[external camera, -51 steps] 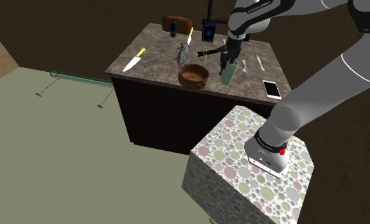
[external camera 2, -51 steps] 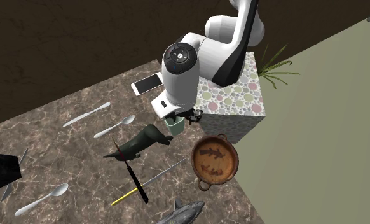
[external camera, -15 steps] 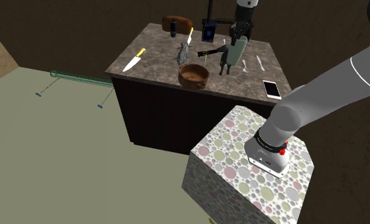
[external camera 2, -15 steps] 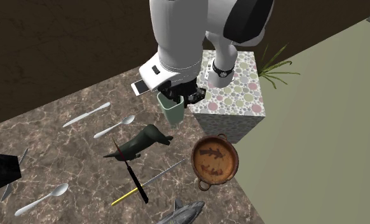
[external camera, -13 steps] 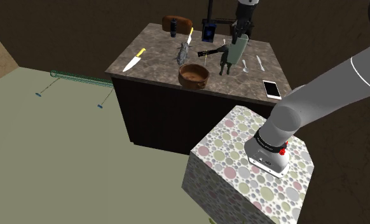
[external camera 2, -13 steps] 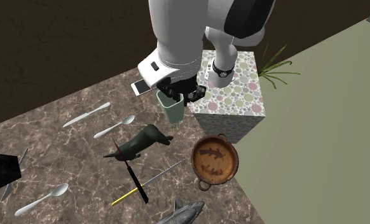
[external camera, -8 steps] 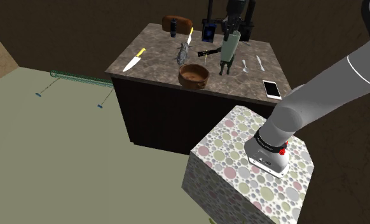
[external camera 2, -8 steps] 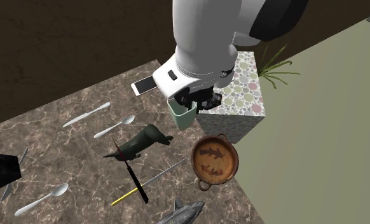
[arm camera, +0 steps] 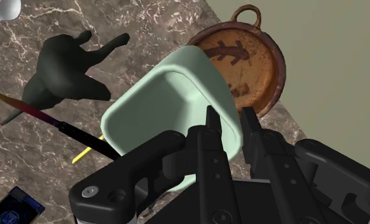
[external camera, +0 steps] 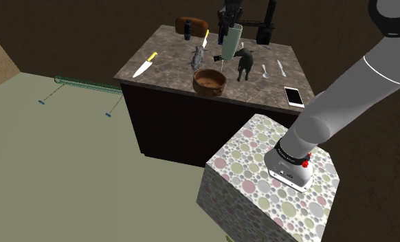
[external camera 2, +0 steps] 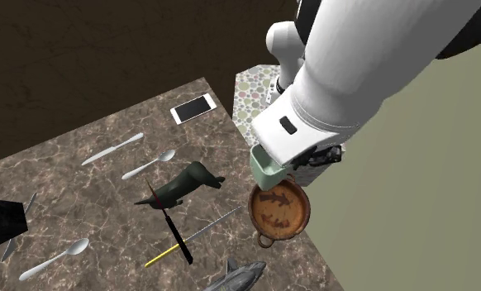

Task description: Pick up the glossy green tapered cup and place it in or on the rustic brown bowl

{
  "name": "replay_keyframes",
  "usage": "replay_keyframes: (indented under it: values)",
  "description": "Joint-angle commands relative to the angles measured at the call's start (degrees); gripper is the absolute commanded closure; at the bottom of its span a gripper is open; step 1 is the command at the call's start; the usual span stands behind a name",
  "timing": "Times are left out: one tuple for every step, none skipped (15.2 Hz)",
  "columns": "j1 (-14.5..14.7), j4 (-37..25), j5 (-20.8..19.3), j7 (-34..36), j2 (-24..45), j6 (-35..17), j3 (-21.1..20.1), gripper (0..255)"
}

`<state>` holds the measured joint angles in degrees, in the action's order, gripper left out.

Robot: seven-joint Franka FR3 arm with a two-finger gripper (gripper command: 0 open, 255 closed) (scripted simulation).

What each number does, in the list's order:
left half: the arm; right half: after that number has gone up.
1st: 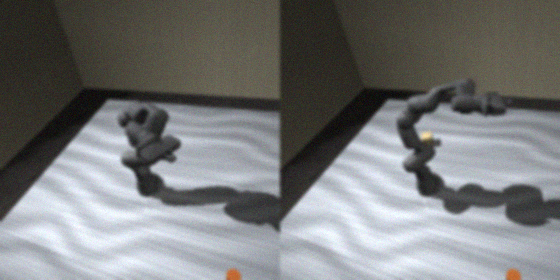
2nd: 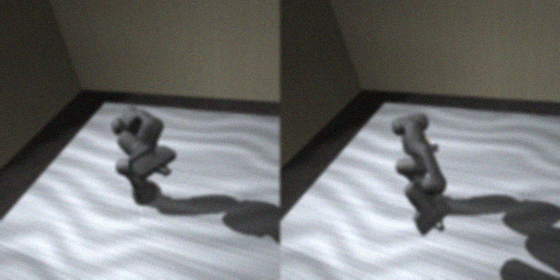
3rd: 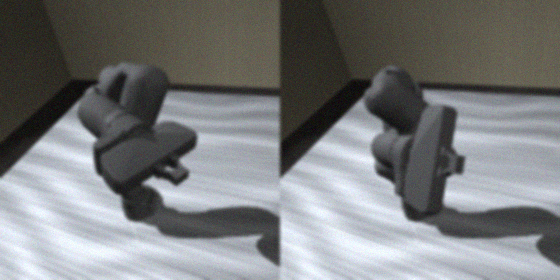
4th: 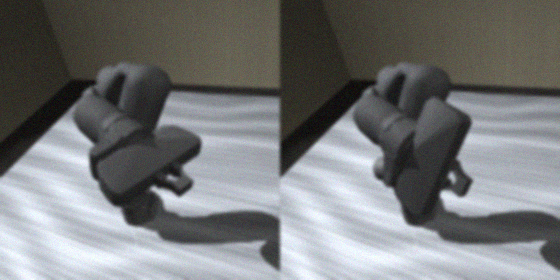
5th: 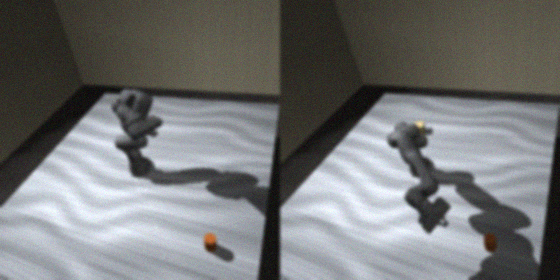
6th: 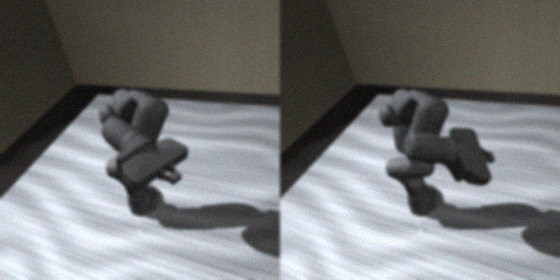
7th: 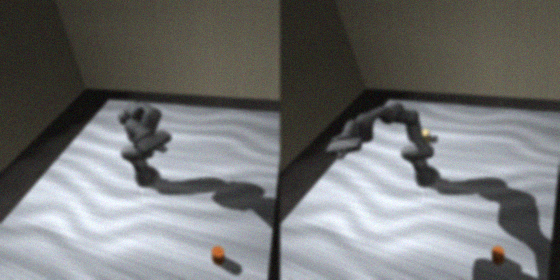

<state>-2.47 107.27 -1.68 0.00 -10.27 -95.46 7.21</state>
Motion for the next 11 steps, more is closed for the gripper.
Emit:
replay_keyframes:
  values:
    - [1.1,-4.1,0.7,2.4,3.1,1.0,-1.4,255]
    - [1.6,-6.0,0.9,3.4,4.4,1.7,-2.0,255]
    - [2.1,-8.1,1.1,4.3,5.8,2.4,-2.5,255]
    - [2.7,-10.8,1.3,5.6,7.6,3.3,-3.2,255]
    - [2.7,-9.9,1.3,5.6,7.5,2.5,-3.2,255]
    - [2.7,-9.0,1.3,5.6,7.3,1.7,-3.2,255]
    - [2.7,-8.1,1.3,5.6,7.2,0.9,-3.2,255]
    - [2.7,-7.2,1.3,5.6,7.1,0.1,-3.2,255]
    - [2.7,-6.3,1.3,5.6,7.0,-0.7,-3.2,255]
    - [2.7,-5.5,1.3,5.6,7.0,-1.4,-3.2,255]
    - [2.7,-4.6,1.3,5.6,6.9,-2.2,-3.2,255]
